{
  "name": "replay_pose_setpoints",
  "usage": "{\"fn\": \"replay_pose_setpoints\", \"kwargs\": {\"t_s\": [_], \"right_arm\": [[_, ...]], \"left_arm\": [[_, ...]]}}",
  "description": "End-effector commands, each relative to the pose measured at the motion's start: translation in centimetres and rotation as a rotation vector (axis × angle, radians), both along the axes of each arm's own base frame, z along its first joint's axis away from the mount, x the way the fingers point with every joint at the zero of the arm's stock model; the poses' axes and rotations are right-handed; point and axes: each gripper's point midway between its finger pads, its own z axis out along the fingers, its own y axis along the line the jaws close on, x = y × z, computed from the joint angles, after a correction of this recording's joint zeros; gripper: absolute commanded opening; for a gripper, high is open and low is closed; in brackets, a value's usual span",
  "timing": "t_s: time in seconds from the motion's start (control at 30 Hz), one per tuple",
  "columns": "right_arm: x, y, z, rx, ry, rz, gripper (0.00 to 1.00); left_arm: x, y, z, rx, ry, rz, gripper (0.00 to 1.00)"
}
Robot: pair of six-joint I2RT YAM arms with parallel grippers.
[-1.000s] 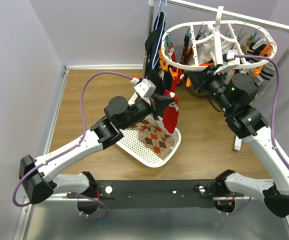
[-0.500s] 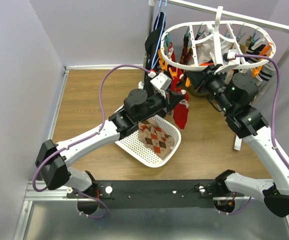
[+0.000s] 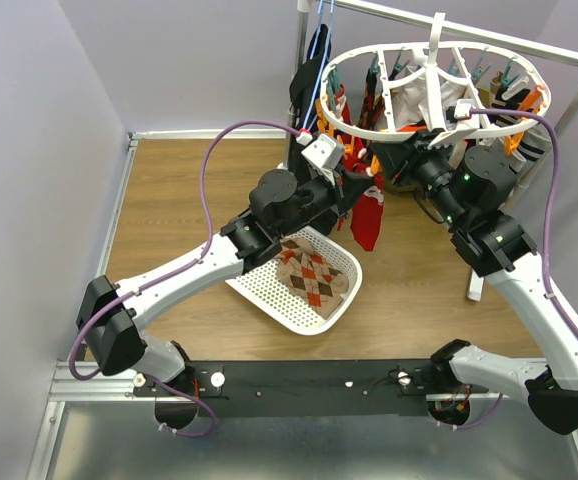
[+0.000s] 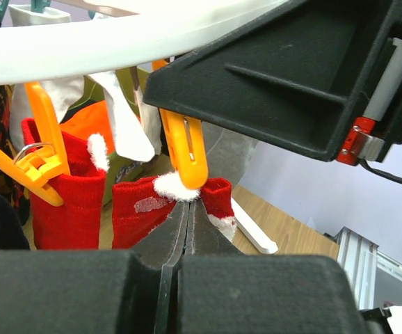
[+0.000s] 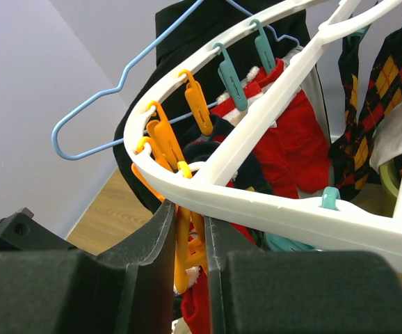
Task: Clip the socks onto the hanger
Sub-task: Clamp the sock onto the hanger.
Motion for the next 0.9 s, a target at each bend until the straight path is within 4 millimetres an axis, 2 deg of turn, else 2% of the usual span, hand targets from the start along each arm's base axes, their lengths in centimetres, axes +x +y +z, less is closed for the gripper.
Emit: {"fn": "replay_pose_setpoints", "kwargs": {"t_s": [0.0, 0.57, 0.87], "right_arm": [[-0.3, 0.5, -0.3, -0.012, 0.007, 0.032, 0.18], [0.0, -0.4, -0.6, -0.053, 0.005, -0.011, 0.18], [0.0, -0.7, -0.9, -0.06, 0.009, -0.026, 0.18]], "left_arm": [[0.8, 0.0, 1.6, -0.03, -0.011, 0.047, 0.0], [1.6, 1.0, 1.7, -0.026, 0.0, 0.1, 0.0], [1.3, 1.1, 2.0, -0.028, -0.006, 0.09, 0.0]]}}
